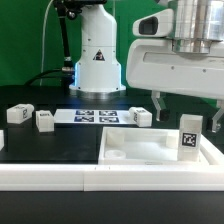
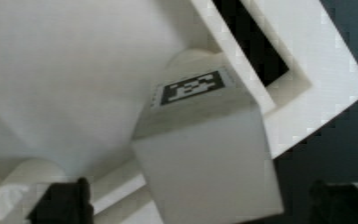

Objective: Assemble one leg

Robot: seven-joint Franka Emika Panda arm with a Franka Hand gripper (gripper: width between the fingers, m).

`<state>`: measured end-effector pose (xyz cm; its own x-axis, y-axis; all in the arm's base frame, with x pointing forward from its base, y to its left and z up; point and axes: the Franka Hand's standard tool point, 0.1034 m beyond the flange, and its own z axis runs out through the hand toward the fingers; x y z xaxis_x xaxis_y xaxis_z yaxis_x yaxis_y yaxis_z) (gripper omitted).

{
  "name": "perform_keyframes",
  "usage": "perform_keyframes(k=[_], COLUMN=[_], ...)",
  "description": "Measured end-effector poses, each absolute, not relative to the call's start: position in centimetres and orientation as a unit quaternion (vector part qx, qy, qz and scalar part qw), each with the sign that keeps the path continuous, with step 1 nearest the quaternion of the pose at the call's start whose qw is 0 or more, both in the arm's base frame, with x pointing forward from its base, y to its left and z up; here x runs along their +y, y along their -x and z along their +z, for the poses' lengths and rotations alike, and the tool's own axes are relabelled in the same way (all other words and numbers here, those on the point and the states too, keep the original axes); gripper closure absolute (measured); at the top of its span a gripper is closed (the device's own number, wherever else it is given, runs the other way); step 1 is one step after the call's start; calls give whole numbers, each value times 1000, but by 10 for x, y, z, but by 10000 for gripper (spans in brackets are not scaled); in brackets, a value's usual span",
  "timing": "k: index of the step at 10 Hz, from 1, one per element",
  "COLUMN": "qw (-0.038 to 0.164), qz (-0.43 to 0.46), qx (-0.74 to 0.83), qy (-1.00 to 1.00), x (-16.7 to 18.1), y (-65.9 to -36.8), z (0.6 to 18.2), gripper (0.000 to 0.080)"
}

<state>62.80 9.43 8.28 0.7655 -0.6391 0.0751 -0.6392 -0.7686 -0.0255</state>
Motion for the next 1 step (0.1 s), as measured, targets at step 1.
perform_keyframes(k=[1], qw=[1], qz=[40], qx=[-340], qy=[-940], x=[94], y=[-628], z=[83], gripper=[162])
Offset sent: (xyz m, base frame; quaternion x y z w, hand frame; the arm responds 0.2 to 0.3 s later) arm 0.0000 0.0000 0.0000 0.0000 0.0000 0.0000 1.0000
